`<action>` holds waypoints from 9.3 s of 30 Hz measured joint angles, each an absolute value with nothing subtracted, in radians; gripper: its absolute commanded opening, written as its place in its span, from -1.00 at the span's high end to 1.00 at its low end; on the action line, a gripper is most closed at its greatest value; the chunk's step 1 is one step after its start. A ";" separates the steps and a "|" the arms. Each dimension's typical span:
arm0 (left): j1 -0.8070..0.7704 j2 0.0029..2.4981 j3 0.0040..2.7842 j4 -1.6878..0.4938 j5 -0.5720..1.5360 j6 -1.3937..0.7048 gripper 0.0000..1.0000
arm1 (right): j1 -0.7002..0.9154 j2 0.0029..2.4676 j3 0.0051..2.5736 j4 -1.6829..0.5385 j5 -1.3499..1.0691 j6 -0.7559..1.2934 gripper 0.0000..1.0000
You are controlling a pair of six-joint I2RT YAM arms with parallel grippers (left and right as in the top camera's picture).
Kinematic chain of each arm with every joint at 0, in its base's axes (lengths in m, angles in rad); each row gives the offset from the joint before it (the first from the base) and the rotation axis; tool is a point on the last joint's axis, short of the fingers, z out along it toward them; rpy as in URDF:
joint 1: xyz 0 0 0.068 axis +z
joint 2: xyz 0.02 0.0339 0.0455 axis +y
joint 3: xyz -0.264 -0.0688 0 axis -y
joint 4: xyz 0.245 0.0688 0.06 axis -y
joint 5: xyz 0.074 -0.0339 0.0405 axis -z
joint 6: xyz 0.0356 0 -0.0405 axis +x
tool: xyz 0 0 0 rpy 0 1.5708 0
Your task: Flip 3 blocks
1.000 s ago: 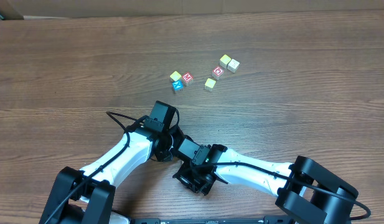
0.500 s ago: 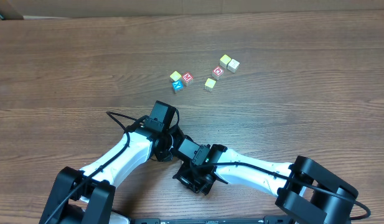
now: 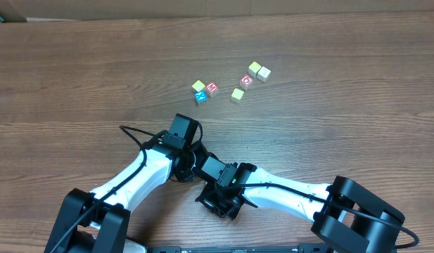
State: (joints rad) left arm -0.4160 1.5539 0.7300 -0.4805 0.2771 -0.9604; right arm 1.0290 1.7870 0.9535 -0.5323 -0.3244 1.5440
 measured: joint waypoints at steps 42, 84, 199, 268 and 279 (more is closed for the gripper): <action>-0.416 1.554 0.730 -0.481 0.277 -0.960 0.92 | 1.066 1.787 0.953 -0.530 -0.262 1.552 0.92; -0.416 1.554 0.707 -0.498 0.205 -0.942 0.92 | 1.107 1.787 0.953 -0.539 -0.247 1.556 0.92; -0.419 1.560 0.685 -0.369 0.194 -0.912 0.92 | 1.107 1.787 0.955 -0.514 -0.202 1.560 0.92; -0.419 1.560 0.683 -0.371 0.193 -0.905 0.91 | 1.115 1.787 0.983 -0.674 -0.196 1.571 0.93; -0.419 1.560 0.683 -0.371 0.191 -0.905 0.92 | 1.100 1.787 0.986 -0.712 -0.211 1.579 0.93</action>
State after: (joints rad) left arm -0.4191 1.5604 0.6830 -0.3710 0.1905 -0.9047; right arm 1.0996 1.7866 0.9855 -0.7116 -0.2111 1.5791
